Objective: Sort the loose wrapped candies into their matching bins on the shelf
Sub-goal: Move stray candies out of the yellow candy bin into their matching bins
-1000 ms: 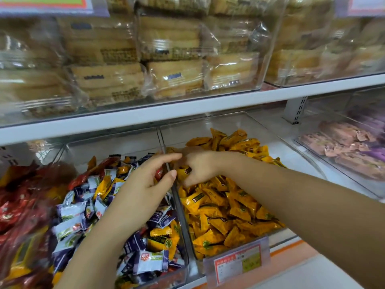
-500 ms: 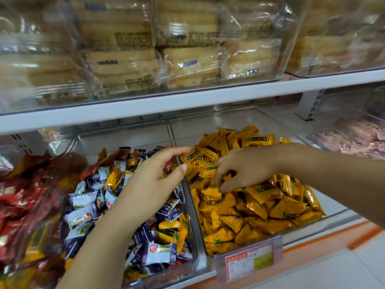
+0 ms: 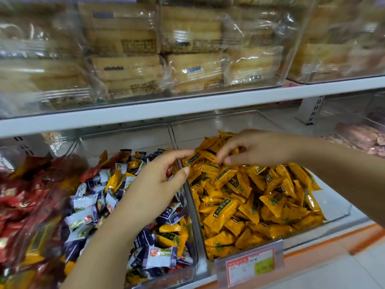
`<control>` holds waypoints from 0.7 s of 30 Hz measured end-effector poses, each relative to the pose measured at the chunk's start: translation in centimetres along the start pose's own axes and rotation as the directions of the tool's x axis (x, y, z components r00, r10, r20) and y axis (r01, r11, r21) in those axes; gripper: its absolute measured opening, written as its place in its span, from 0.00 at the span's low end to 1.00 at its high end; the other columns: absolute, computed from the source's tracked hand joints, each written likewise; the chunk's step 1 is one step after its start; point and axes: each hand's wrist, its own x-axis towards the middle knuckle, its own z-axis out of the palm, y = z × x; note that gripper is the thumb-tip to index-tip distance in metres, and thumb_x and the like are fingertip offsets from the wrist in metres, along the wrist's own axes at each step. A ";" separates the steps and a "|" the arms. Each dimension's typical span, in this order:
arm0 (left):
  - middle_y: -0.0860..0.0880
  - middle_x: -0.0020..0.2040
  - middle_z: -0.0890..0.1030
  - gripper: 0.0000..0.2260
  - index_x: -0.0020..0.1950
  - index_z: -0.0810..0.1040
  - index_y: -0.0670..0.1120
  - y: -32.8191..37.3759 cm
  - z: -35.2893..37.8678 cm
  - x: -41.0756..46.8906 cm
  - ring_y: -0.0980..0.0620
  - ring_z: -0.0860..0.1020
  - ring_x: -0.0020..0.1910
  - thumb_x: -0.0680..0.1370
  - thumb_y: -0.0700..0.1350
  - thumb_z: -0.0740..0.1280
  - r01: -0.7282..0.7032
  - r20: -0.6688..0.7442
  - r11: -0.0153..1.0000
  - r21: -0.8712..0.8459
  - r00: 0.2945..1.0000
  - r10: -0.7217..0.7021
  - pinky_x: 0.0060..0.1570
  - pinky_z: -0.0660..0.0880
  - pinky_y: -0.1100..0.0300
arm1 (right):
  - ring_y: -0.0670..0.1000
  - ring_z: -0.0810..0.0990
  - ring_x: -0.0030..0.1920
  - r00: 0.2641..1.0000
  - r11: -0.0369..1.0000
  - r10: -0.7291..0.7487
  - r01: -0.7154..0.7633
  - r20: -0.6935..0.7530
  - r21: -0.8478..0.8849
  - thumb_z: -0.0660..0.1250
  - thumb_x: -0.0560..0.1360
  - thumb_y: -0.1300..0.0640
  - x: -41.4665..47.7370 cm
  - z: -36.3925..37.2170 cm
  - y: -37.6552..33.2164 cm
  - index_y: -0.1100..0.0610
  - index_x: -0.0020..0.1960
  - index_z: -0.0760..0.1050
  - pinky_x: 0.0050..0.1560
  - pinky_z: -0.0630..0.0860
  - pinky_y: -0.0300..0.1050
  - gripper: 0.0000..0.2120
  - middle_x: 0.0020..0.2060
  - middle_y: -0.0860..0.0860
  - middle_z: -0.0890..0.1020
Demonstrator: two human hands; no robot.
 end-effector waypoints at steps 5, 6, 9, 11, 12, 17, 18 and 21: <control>0.81 0.45 0.71 0.14 0.60 0.71 0.68 -0.1 0.0 -0.1 0.57 0.67 0.38 0.78 0.51 0.61 0.019 0.014 1.000 -0.010 1.000 -0.019 0.38 0.66 0.81 | 0.47 0.71 0.62 0.998 0.994 0.066 -0.067 -0.017 -0.086 0.57 0.81 0.53 6.0 1.5 -1.1 0.49 0.69 0.68 0.56 0.66 0.40 0.17 0.66 0.48 0.73; 0.82 0.45 0.70 0.14 0.59 0.71 0.69 -0.1 0.0 -0.1 0.58 0.66 0.38 0.78 0.52 0.61 0.019 0.012 1.000 -0.008 1.000 -0.019 0.38 0.67 0.81 | 0.49 0.72 0.63 0.997 0.992 0.080 -0.079 0.001 -0.102 0.58 0.80 0.51 7.0 1.9 -1.2 0.49 0.69 0.68 0.55 0.67 0.41 0.17 0.65 0.49 0.74; 0.83 0.46 0.67 0.14 0.58 0.69 0.71 0.0 -0.1 0.0 0.64 0.66 0.37 0.78 0.52 0.61 0.007 0.010 1.000 -0.004 1.000 -0.006 0.40 0.66 0.82 | 0.52 0.74 0.60 0.991 0.984 0.095 -0.080 0.089 -0.160 0.62 0.77 0.46 8.6 2.9 -1.5 0.49 0.66 0.69 0.54 0.71 0.45 0.18 0.54 0.47 0.74; 0.84 0.46 0.65 0.14 0.57 0.69 0.71 0.0 -0.2 0.2 0.74 0.70 0.43 0.78 0.51 0.61 -0.007 0.011 1.000 -0.003 1.000 0.007 0.43 0.63 0.84 | 0.51 0.73 0.61 0.984 0.979 0.108 -0.080 0.142 -0.189 0.64 0.76 0.44 8.4 2.7 -2.0 0.49 0.68 0.67 0.55 0.71 0.44 0.22 0.54 0.46 0.72; 0.85 0.45 0.65 0.14 0.57 0.69 0.70 0.0 -0.2 0.2 0.82 0.66 0.46 0.78 0.51 0.61 -0.012 0.012 1.000 0.000 1.000 0.012 0.44 0.61 0.85 | 0.51 0.72 0.63 0.977 0.974 0.118 -0.079 0.180 -0.211 0.64 0.76 0.43 8.0 2.7 -2.1 0.48 0.70 0.66 0.59 0.71 0.45 0.24 0.60 0.47 0.72; 0.82 0.47 0.65 0.14 0.59 0.69 0.69 -0.1 -0.2 0.2 0.89 0.59 0.46 0.79 0.50 0.61 -0.024 0.013 1.000 0.017 1.000 0.023 0.45 0.59 0.87 | 0.50 0.67 0.68 0.909 0.961 0.098 0.019 0.405 -0.275 0.60 0.78 0.43 5.3 2.8 -2.5 0.45 0.66 0.70 0.67 0.66 0.49 0.18 0.68 0.47 0.69; 0.80 0.49 0.65 0.14 0.59 0.69 0.69 -0.1 -0.3 0.2 0.88 0.60 0.46 0.79 0.50 0.61 -0.025 0.012 1.000 0.019 1.000 0.025 0.45 0.59 0.86 | 0.49 0.66 0.68 0.900 0.958 0.091 0.037 0.426 -0.283 0.59 0.79 0.43 4.6 2.8 -2.5 0.45 0.66 0.71 0.68 0.65 0.48 0.17 0.68 0.46 0.70; 0.78 0.51 0.64 0.14 0.59 0.69 0.69 -0.1 -0.2 0.1 0.88 0.59 0.47 0.79 0.50 0.61 -0.024 0.014 0.999 0.024 1.000 0.023 0.46 0.60 0.85 | 0.47 0.66 0.68 0.901 0.967 0.069 0.046 0.428 -0.252 0.56 0.80 0.44 3.0 2.6 -2.2 0.45 0.68 0.70 0.70 0.63 0.47 0.18 0.68 0.44 0.70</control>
